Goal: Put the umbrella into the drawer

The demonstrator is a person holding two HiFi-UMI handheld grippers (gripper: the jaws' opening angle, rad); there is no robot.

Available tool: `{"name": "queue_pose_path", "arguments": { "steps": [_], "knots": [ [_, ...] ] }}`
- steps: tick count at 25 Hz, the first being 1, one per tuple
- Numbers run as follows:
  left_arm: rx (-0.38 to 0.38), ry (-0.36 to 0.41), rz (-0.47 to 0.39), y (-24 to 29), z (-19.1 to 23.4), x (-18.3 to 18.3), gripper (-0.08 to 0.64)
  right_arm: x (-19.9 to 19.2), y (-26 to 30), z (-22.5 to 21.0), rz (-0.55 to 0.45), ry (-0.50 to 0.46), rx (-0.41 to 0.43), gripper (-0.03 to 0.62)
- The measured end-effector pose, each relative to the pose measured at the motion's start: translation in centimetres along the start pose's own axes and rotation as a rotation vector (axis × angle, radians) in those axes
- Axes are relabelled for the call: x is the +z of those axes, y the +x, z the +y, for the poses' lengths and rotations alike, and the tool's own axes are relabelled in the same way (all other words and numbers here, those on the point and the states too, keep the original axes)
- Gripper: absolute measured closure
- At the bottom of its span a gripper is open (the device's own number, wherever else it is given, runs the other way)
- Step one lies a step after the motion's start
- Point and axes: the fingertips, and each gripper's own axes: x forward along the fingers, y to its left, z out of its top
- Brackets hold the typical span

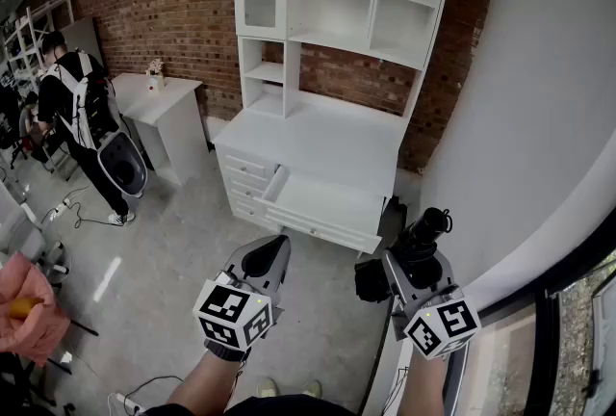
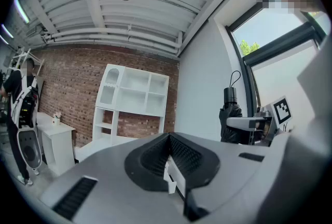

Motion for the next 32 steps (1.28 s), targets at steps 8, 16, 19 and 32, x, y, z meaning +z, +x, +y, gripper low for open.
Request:
{"name": "queue_pose_path", "arguments": {
  "steps": [8,16,19,32],
  "knots": [
    [0.017,0.016,-0.002,-0.4,0.4,0.3,0.555,0.0,-0.2,0.2,0.001,0.002,0.012,0.397],
    [0.01,0.017,-0.013,-1.2,0.0,0.4,0.555,0.0,-0.6,0.4,-0.018,0.069,0.031,0.397],
    [0.012,0.021,-0.016,-1.2,-0.5,0.5,0.555,0.4,-1.0,-0.1,-0.029,0.071,0.029,0.397],
    [0.041,0.075,-0.03,0.3,-2.8,1.2,0.554,1.2,-2.0,-3.4,-0.064,0.091,0.046,0.397]
  ]
}}
